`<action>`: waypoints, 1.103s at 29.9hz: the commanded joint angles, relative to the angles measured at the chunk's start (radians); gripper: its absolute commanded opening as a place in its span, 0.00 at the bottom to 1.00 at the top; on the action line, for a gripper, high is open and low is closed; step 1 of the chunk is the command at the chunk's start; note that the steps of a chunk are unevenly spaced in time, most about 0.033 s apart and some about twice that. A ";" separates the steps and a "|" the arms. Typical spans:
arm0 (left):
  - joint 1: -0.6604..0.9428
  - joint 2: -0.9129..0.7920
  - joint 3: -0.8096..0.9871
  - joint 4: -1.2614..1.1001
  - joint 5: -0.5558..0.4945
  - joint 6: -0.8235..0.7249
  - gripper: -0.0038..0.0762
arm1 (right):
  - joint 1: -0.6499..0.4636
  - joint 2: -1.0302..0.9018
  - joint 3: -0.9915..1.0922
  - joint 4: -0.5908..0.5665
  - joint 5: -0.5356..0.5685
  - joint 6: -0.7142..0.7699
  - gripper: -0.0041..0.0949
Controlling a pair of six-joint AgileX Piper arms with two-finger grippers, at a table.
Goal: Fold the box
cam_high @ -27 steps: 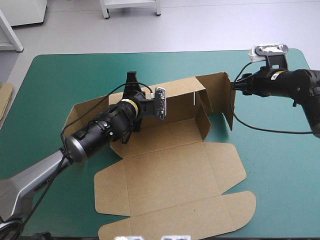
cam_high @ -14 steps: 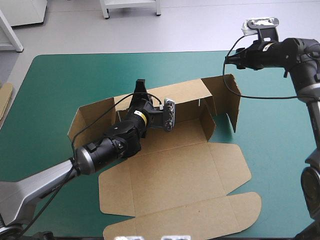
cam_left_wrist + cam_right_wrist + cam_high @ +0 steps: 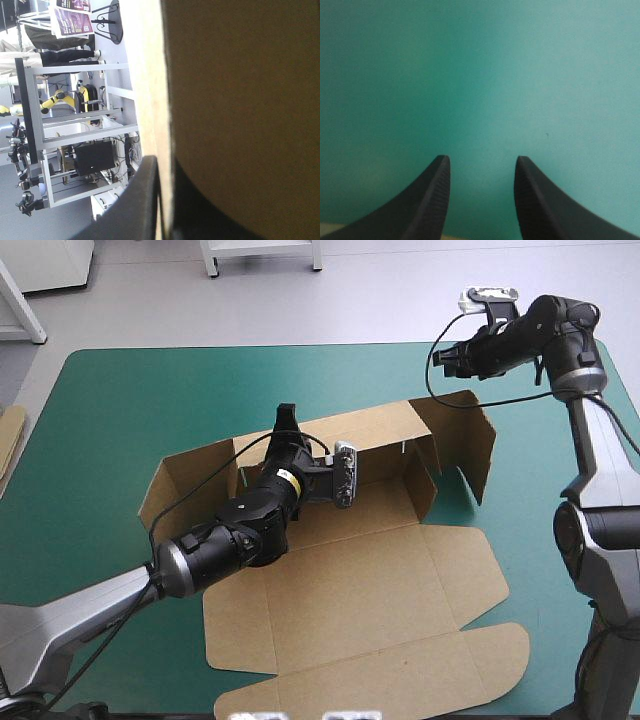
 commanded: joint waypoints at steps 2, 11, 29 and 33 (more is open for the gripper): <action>-0.013 -0.026 -0.016 -0.006 -0.018 -0.009 0.04 | -0.007 -0.029 -0.042 0.057 0.073 -0.042 0.43; -0.013 -0.026 -0.016 -0.006 -0.004 -0.017 0.04 | -0.007 -0.035 -0.042 0.064 0.090 -0.042 0.43; -0.013 -0.026 -0.016 -0.009 0.021 -0.032 0.04 | -0.009 -0.153 0.109 0.099 0.090 -0.082 0.38; -0.013 -0.026 -0.016 -0.009 0.025 -0.032 0.04 | -0.009 -0.173 0.128 0.091 0.090 -0.083 0.38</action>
